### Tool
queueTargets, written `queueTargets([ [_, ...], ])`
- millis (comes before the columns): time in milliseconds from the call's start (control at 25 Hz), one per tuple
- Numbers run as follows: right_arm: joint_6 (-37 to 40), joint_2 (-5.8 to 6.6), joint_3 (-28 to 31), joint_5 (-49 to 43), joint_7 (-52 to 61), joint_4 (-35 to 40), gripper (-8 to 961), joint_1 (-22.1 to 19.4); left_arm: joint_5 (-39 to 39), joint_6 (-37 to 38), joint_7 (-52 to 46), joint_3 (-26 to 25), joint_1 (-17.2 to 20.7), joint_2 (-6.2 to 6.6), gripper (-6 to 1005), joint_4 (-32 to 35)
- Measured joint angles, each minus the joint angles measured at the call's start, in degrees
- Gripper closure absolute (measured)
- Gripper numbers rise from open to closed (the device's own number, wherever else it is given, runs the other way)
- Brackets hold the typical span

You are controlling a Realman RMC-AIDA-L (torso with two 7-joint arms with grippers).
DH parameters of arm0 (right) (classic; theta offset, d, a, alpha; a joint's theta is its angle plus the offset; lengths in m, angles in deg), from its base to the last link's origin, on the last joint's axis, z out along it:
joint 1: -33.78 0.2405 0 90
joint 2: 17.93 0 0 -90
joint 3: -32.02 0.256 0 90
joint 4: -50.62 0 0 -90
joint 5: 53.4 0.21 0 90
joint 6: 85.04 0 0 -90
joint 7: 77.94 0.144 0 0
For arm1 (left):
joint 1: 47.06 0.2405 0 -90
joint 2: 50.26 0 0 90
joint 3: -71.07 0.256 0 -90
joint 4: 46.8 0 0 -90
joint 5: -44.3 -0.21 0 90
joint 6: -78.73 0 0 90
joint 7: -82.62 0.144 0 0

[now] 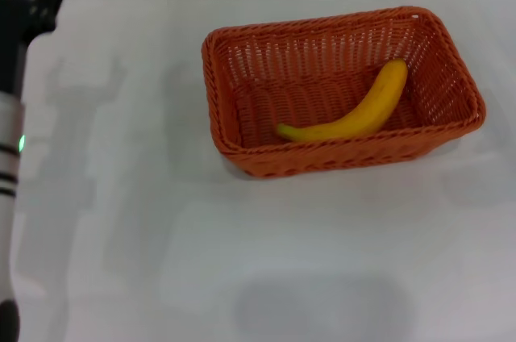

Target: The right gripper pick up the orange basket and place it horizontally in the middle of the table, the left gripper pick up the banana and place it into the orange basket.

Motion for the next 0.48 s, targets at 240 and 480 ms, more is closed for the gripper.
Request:
queueTargets([
  [240,-3.1,0.04,5.0,0.0,-1.6,0.0,94,-0.1,1.9,-0.5,0.3,-0.6,5.3,0.00,106,0.3],
  [480,-3.3,-0.10,9.7,0.1,-5.2,0.0,94,-1.7,2.8,-1.1,1.4,-0.6,7.8,0.10,107,-0.4],
])
